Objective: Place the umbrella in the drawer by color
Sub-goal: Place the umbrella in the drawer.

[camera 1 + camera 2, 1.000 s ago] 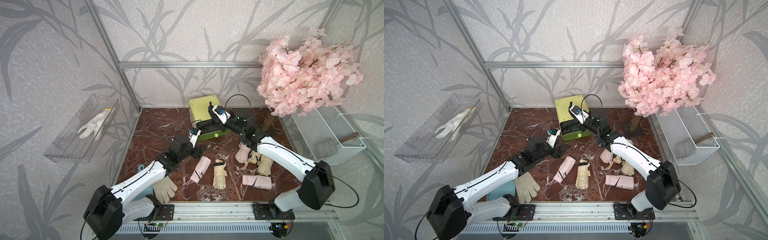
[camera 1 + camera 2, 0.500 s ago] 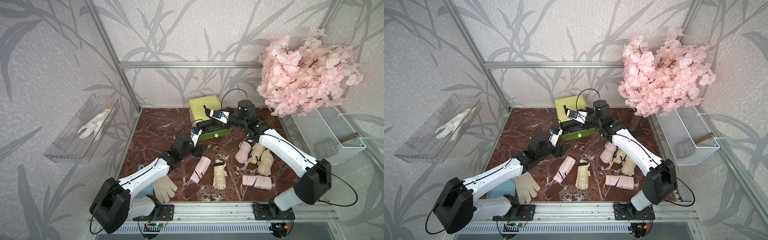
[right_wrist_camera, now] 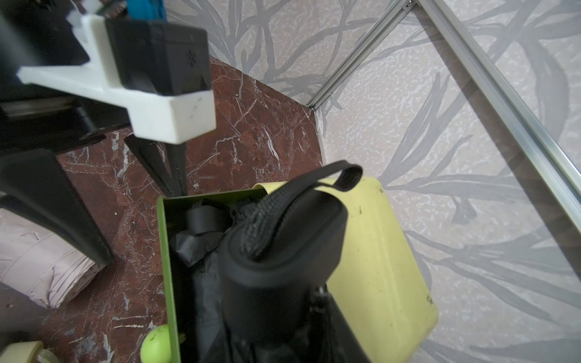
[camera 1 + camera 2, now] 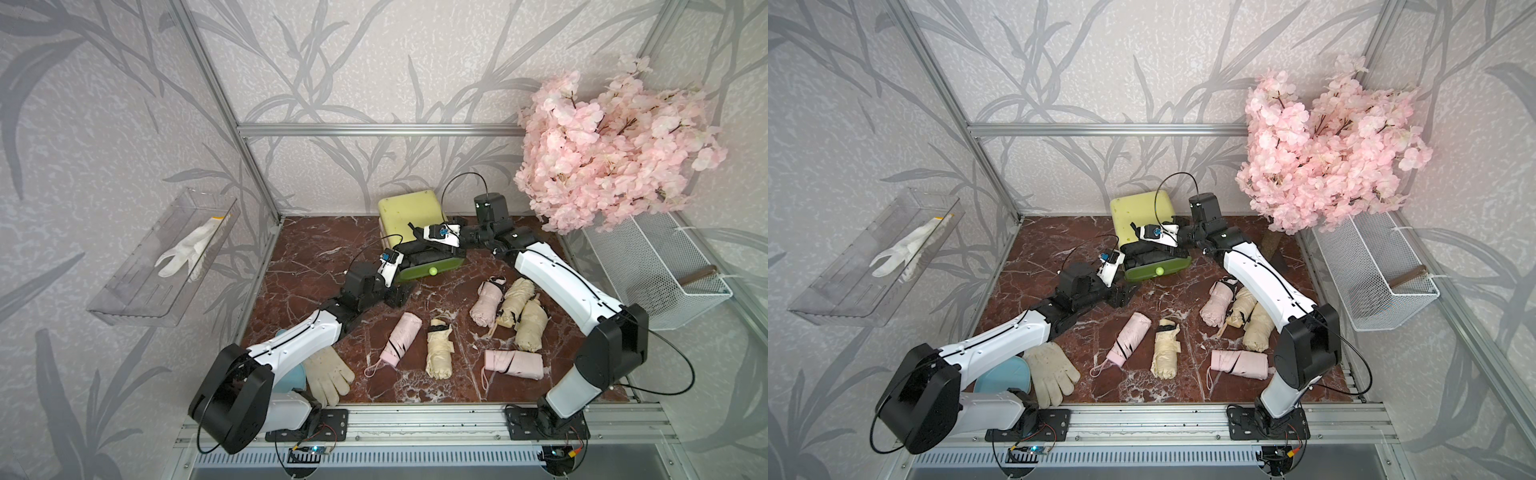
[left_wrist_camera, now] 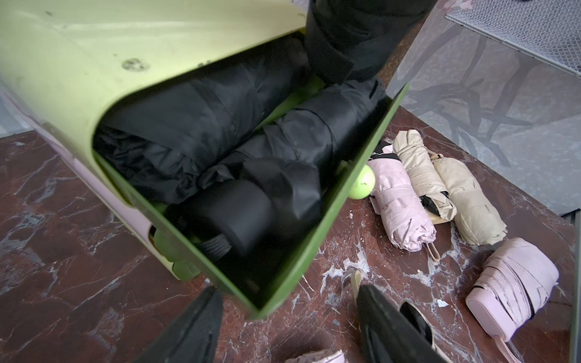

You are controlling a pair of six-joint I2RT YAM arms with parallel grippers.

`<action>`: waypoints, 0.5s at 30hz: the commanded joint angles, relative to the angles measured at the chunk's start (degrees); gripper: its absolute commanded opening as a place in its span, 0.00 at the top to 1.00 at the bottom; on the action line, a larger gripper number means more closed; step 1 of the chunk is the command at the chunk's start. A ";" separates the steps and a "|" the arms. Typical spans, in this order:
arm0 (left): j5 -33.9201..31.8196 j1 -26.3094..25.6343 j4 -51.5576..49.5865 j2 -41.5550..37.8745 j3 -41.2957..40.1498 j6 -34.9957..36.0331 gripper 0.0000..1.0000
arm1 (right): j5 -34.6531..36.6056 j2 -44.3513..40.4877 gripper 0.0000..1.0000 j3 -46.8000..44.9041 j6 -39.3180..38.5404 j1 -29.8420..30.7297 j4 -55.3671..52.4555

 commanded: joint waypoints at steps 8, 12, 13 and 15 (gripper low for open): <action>5.14 0.98 5.99 3.92 -0.37 0.93 0.30 | -9.01 9.87 0.90 11.18 -2.49 0.35 -12.48; 4.66 1.17 6.99 2.80 -1.21 0.90 0.30 | -12.06 11.34 0.88 11.38 -7.69 0.49 -15.43; 4.65 1.23 7.29 2.64 -1.39 0.86 0.30 | -12.40 11.22 0.87 10.88 -9.15 0.54 -15.92; 4.63 1.33 7.48 2.42 -1.57 0.86 0.30 | -11.47 10.85 0.84 10.12 -11.58 0.65 -16.92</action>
